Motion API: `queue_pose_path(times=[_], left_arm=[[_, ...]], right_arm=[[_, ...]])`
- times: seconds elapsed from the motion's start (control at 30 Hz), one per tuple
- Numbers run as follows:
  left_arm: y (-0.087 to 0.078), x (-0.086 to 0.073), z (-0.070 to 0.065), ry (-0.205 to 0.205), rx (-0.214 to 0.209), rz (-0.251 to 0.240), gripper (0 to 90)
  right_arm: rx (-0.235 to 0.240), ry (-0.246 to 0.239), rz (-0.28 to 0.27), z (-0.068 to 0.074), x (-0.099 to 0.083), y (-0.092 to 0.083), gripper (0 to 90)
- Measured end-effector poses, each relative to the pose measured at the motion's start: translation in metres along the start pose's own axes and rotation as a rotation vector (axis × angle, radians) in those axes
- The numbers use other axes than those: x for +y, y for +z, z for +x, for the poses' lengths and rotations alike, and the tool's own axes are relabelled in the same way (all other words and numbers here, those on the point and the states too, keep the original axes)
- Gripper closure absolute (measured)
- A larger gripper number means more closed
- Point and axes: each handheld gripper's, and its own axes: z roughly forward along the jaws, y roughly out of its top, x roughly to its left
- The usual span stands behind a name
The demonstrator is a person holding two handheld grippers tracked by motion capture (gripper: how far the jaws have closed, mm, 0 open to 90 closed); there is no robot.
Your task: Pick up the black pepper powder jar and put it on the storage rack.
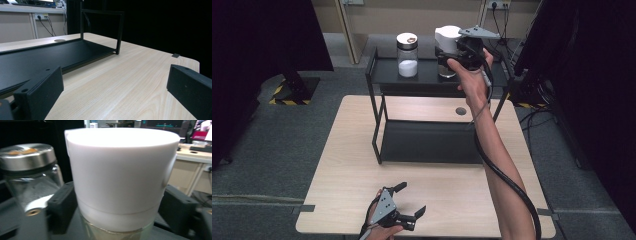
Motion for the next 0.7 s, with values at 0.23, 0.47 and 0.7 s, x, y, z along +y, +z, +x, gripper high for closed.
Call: queue_pose_path(times=[0.23,0.47,0.7], left_arm=[[0.000,0.000,-0.001,0.000,-0.001,0.001,0.1],[0.001,0.000,-0.001,0.003,-0.003,0.003,0.1],[0.001,0.000,0.000,0.001,-0.004,0.004,0.1]], right_arm=[[-0.006,0.003,-0.027,0.004,-0.001,-0.010,6.4],[0.015,-0.002,-0.055,0.001,-0.006,-0.024,4.9],[0.049,-0.001,-0.084,-0.006,-0.015,-0.041,3.1]])
